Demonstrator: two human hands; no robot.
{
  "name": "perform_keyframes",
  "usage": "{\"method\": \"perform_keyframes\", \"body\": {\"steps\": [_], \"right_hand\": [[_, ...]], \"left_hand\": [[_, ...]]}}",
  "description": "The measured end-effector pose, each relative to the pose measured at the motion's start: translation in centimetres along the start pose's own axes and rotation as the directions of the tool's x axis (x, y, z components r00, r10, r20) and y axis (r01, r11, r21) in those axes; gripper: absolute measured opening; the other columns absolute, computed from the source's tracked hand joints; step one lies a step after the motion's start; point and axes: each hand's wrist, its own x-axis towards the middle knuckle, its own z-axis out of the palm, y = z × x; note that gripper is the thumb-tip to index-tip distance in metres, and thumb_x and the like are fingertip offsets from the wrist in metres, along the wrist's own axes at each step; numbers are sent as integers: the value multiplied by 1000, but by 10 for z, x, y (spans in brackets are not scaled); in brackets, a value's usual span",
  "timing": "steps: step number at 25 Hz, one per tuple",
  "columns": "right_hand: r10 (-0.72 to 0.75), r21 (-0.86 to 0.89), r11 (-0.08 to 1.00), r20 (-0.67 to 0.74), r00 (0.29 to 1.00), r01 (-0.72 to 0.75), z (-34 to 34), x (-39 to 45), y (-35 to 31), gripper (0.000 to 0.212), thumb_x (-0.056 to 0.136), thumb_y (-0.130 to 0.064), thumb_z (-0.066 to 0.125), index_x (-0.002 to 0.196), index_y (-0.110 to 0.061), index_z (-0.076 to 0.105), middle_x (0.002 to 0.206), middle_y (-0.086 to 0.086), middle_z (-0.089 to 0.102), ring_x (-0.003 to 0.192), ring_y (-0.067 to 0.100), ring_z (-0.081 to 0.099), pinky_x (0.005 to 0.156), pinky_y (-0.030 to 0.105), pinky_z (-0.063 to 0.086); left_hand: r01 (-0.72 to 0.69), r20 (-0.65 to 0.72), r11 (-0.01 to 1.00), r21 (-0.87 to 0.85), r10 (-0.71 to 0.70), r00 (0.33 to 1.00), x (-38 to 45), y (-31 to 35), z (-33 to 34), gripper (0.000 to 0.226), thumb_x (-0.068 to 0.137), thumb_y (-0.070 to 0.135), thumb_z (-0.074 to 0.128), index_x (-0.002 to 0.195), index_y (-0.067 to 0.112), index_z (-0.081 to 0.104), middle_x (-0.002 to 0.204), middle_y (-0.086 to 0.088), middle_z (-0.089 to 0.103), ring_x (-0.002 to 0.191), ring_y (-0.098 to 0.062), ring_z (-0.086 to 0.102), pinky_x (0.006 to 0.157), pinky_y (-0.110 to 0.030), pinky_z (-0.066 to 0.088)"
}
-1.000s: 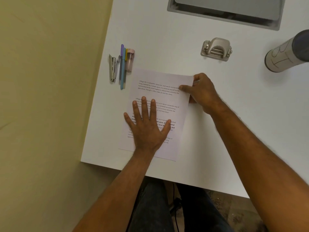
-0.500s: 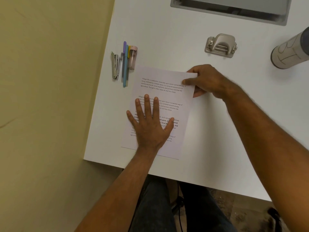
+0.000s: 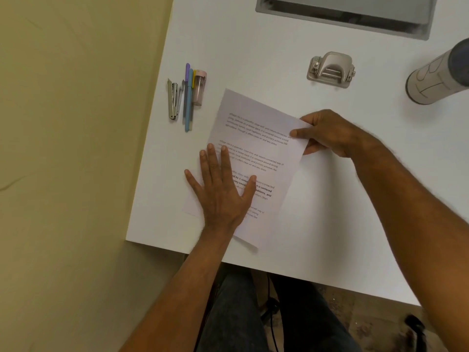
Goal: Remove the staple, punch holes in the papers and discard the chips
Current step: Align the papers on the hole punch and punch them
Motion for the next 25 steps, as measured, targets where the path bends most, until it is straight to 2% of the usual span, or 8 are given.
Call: {"method": "perform_keyframes", "body": {"steps": [5,8,11,14,17,19,21,25], "right_hand": [[37,155,988,-127,991,-17,-27,-37,41,8,99,-14,74,104,-15,79,98,4,85,89,20,83,66,27,66],[74,275,962,-220,973,-11,-40,-57,65,7,99,-15,74,104,-16,79,100,3,85,89,18,82,68,26,66],[117,428,904,-285,951,17,-46,-75,88,9,100,-14,72,107,-15,77,103,2,84,88,16,82,68,26,66],[158,548,834,-342,926,60,-44,-88,108,8,100,-12,70,106,-14,76,102,2,84,86,13,82,69,26,66],[202,659,745,-373,906,105,-37,-100,125,10,102,-10,68,108,-12,75,102,3,84,88,15,82,70,30,67],[221,699,705,-377,900,120,-29,-107,134,12,103,-9,66,110,-12,75,104,2,84,92,16,82,73,31,68],[242,725,677,-385,890,130,-22,-113,141,13,103,-8,65,111,-13,75,104,3,84,93,16,82,73,32,68],[271,754,642,-395,878,141,-10,-123,150,14,103,-7,64,110,-13,75,102,2,84,93,16,82,72,31,67]], "left_hand": [[140,-31,976,-167,-147,989,-3,4,-20,91,97,68,42,165,14,13,173,-12,8,160,-31,5,125,-65,-1],[251,-16,903,-349,-273,962,-4,8,-30,94,94,63,52,164,13,13,173,-9,11,160,-28,8,127,-59,-1],[331,35,766,-551,-376,926,-8,20,-36,97,90,60,63,163,19,14,171,-6,18,156,-27,21,124,-51,19],[428,181,497,-755,-469,865,-7,29,-42,90,89,48,75,158,30,21,155,-1,36,133,-18,51,105,-37,50],[536,455,160,-829,-362,813,-1,28,-42,59,93,42,71,145,29,45,133,1,66,113,-17,70,92,-36,61],[606,588,26,-795,-208,781,5,29,-40,35,101,34,63,134,24,60,123,1,75,110,-20,74,86,-36,63],[641,635,4,-767,-129,761,10,33,-37,22,105,26,57,125,23,67,120,1,78,108,-20,75,83,-33,63],[657,648,69,-751,-117,753,18,41,-35,21,108,18,52,117,26,70,111,5,80,96,-14,78,73,-28,63]]}}
